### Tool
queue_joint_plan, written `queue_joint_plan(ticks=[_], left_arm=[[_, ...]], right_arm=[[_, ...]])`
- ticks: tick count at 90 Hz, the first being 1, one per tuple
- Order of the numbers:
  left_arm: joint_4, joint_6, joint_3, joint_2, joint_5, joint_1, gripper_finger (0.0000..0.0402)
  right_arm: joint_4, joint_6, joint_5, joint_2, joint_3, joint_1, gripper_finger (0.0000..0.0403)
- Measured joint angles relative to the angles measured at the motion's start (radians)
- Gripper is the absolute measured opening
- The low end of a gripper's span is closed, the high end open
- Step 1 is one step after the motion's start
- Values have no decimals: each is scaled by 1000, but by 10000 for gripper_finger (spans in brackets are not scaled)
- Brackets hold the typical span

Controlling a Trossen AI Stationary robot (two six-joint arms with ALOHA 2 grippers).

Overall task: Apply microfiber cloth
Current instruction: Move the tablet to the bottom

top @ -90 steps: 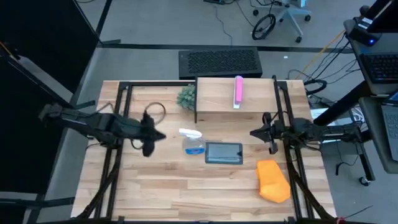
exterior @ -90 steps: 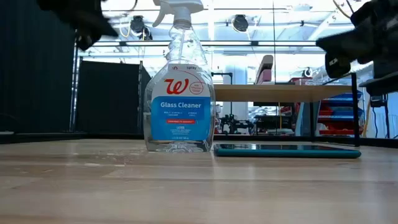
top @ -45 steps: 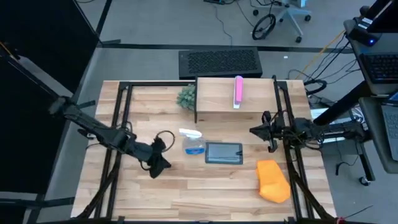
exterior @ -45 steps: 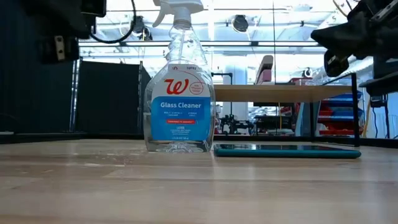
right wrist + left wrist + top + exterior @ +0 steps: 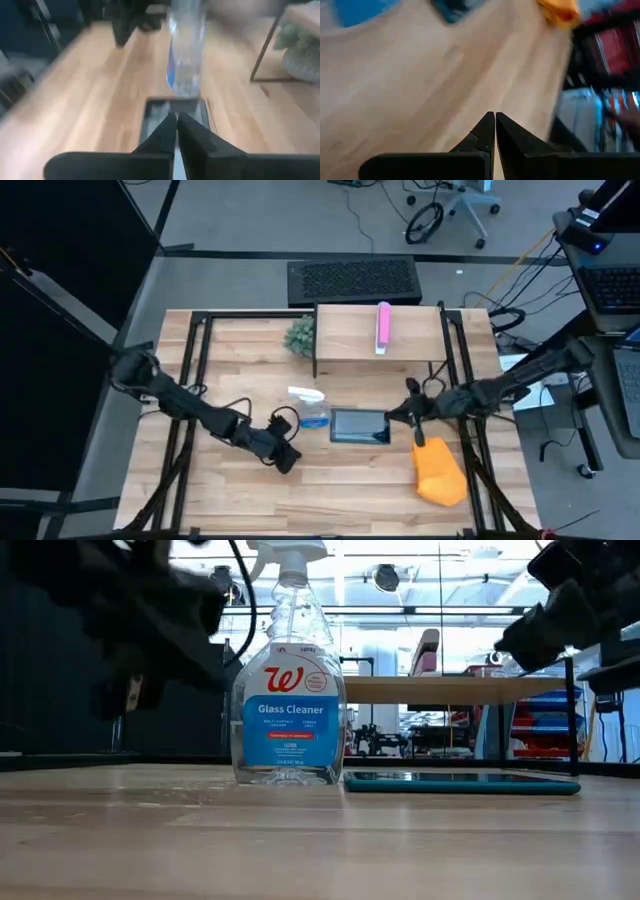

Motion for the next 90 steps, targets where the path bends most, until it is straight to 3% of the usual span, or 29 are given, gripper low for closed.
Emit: queue_joint_plan(ticks=[11, 24, 54, 90], left_arm=[[15, -72, 0, 43, -67, -1, 0], [24, -89, 0, 77, -145, 1, 0], [126, -72, 53, 199, -180, 26, 0], [129, -4, 217, 348, -177, 23, 0]], right_arm=[[12, 29, 11, 154, 8, 27, 0], [124, 44, 102, 317, 8, 29, 0], [424, 115, 108, 638, 10, 48, 0], [453, 71, 110, 884, 194, 207, 0]])
